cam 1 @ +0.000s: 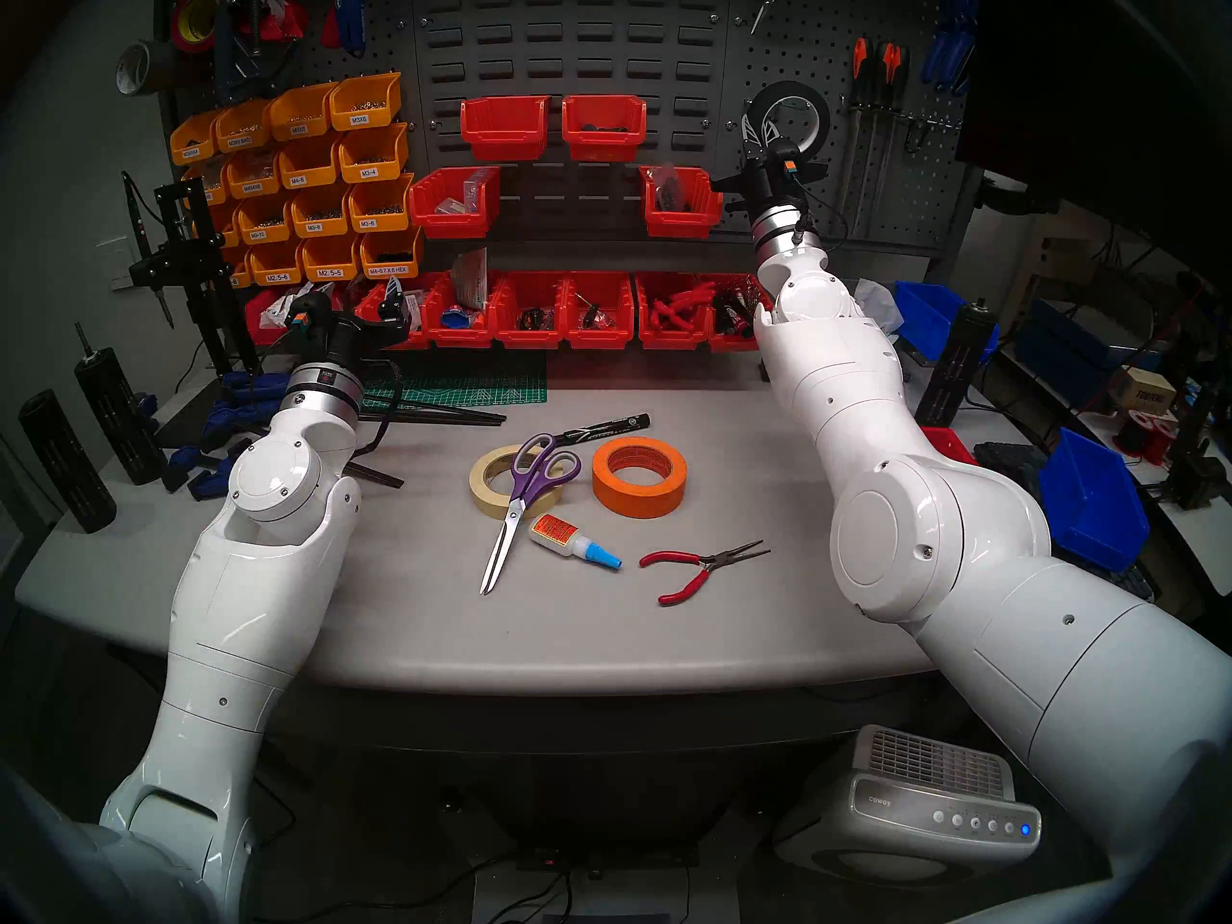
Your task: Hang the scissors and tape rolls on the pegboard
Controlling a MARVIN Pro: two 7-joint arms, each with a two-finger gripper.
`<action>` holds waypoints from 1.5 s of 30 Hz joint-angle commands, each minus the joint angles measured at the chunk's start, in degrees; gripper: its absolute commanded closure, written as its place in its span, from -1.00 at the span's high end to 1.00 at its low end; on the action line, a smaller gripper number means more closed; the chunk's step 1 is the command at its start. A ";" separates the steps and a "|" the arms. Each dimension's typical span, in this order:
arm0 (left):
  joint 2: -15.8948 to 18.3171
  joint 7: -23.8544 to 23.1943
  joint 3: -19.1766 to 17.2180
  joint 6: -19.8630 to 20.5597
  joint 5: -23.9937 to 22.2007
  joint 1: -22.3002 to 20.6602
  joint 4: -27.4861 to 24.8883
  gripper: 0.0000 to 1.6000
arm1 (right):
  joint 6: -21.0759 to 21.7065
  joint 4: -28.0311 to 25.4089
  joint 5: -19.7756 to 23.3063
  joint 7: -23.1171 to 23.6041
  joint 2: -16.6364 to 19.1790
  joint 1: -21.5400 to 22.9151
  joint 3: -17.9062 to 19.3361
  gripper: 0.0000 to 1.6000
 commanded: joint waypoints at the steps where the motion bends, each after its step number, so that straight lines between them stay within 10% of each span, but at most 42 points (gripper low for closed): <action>1: 0.04 0.06 -0.45 -0.64 0.03 -1.82 -1.53 1.00 | -0.47 1.14 0.59 -0.09 0.32 5.90 0.28 -1.00; 33: 0.03 0.07 -0.46 -0.65 0.03 -1.83 -1.54 1.00 | 0.16 15.90 -0.75 -2.20 1.40 13.63 -0.63 -1.00; 34: 0.03 0.07 -0.46 -0.65 0.03 -1.83 -1.54 1.00 | 0.11 16.15 -0.93 -2.09 1.46 13.69 -0.80 -0.76; 35: 0.03 0.07 -0.46 -0.66 0.03 -1.83 -1.55 1.00 | -0.02 16.50 -0.89 -2.26 1.42 13.82 -0.77 0.65; 36: 0.02 0.07 -0.46 -0.66 0.03 -1.83 -1.55 1.00 | 0.06 16.77 -1.16 -2.57 1.44 13.91 -0.99 1.00; 45: 0.01 0.08 -0.46 -0.67 0.04 -1.84 -1.55 1.00 | -1.32 18.59 -1.95 -2.74 1.97 14.54 -1.94 1.00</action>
